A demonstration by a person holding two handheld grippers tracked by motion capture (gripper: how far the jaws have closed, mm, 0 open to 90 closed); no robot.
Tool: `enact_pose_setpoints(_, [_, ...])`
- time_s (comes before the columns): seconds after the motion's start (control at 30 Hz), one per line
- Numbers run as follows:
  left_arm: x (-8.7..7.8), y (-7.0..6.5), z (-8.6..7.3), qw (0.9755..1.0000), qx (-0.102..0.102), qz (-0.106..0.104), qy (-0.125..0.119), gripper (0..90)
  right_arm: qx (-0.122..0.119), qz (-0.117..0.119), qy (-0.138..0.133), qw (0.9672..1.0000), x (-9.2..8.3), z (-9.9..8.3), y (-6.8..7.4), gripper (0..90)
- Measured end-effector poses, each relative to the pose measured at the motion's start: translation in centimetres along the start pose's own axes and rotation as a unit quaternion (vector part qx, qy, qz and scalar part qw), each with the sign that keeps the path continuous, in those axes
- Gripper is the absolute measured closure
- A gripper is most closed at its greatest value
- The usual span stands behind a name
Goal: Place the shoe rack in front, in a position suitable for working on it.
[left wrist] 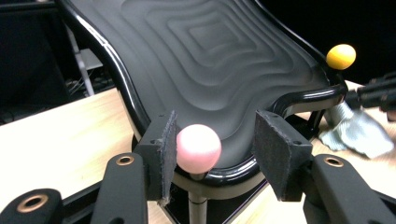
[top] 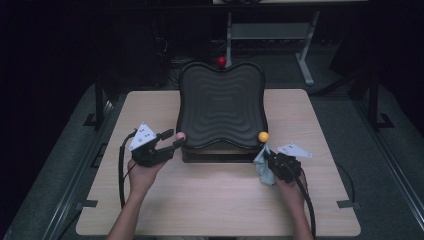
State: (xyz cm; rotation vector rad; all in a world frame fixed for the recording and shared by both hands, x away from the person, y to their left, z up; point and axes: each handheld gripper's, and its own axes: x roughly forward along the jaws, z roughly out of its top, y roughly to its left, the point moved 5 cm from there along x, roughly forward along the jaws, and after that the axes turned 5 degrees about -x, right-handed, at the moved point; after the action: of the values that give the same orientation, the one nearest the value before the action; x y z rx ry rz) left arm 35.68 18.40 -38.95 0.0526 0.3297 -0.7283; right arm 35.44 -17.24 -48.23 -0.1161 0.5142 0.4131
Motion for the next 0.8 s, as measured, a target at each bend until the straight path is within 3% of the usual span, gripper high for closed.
enact_pose_setpoints(0.1, [0.0,-0.3,0.2,1.0,0.004,-0.003,-0.003,48.6,-0.005,-0.002,-0.001,1.0,-0.2,0.9,0.0,81.6])
enact_pose_setpoints(0.2, [0.1,-0.5,0.2,1.0,0.004,-0.008,-0.002,47.6,0.002,0.01,0.008,0.9999,0.2,0.0,0.6,81.7])
enact_pose_setpoints(0.33, [0.2,-1.0,0.2,0.9998,0.014,-0.016,0.0,47.0,-0.011,0.034,0.029,0.9989,0.9,-1.4,2.1,81.6])
enact_pose_setpoints(0.43, [0.4,-1.5,0.3,0.9996,0.013,-0.024,0.0,46.3,-0.027,0.036,0.02,0.9988,0.6,-0.4,2.7,81.6])
enact_pose_setpoints(0.57, [0.7,-2.2,0.3,0.9992,0.014,-0.037,0.001,45.6,-0.03,0.035,-0.003,0.9989,0.2,1.4,2.8,81.6])
enact_pose_setpoints(0.7, [1.0,-2.9,0.2,0.9987,0.023,-0.045,0.004,44.7,-0.029,0.051,0.011,0.9982,0.9,0.5,3.9,81.7])
enact_pose_setpoints(0.8, [1.3,-3.5,0.1,0.9982,0.026,-0.054,0.006,43.9,-0.041,0.071,0.03,0.9962,1.7,-0.7,5.6,81.6])
